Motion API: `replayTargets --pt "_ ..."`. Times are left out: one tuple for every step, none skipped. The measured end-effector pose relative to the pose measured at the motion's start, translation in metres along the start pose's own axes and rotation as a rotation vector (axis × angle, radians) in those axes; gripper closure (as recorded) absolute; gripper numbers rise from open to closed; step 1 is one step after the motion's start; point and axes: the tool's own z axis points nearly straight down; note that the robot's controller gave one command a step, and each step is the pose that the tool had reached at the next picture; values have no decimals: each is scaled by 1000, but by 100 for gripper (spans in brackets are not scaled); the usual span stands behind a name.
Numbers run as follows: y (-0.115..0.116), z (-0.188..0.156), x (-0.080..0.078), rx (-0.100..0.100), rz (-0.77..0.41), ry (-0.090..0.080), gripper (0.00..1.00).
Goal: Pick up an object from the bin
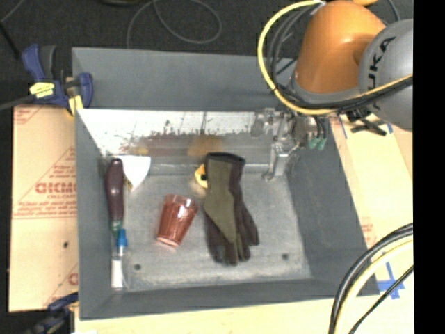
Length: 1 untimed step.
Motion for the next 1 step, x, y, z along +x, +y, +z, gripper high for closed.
replayTargets --pt "0 -6 -1 0 0 -8 0"
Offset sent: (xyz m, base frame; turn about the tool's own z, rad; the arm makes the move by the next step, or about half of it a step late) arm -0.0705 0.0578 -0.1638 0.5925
